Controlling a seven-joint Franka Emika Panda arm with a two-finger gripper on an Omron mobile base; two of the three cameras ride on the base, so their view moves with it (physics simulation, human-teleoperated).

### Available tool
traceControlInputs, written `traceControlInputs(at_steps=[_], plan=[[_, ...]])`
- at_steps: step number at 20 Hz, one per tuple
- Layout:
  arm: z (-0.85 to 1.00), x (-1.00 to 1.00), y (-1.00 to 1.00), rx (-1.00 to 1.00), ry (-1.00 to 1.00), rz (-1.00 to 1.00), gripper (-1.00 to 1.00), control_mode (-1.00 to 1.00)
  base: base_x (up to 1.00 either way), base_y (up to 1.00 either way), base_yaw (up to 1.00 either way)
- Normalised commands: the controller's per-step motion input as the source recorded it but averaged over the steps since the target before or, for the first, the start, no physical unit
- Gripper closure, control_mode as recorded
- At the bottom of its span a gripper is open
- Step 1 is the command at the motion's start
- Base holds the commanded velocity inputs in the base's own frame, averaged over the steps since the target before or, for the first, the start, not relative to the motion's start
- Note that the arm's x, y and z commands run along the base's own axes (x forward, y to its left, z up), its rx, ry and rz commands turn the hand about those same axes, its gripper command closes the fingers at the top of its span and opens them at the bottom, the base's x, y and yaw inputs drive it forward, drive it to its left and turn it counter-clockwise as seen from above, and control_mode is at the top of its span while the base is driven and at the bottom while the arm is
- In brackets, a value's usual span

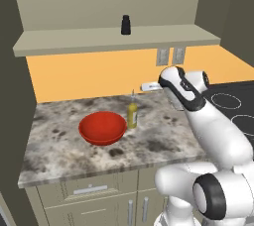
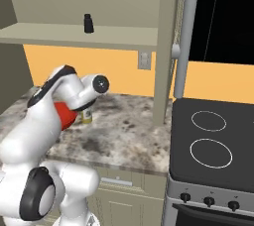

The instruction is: Retrieve the bottle and the shaker from the cabinet and place them next to the mixing bowl on the counter. Then add garlic from the fridge to the mixing bowl.

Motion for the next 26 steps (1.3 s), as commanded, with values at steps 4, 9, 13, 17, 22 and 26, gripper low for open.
traceControlInputs(at_steps=[4, 9, 13, 17, 22, 26], plan=[[0.65, -0.79, -0.22, 0.00, 0.02, -0.06, -1.00, -1.00, 0.00, 0.00, 0.00], [0.51, -0.96, -0.06, 0.00, 0.02, -0.01, -1.00, -1.00, 0.00, 0.00, 0.00], [0.81, -0.57, 0.00, -0.01, 0.09, -0.07, -1.00, -1.00, 0.00, 0.00, 0.00], [0.93, -0.49, 0.00, -0.04, 0.12, -0.12, -1.00, -1.00, 0.00, 0.00, 0.00], [0.83, -0.33, -0.03, -0.08, 0.10, -0.18, -1.00, -1.00, 0.00, 0.00, 0.00], [0.58, -0.09, -0.02, -0.14, 0.13, -0.23, -1.00, -1.00, 0.00, 0.00, 0.00]])
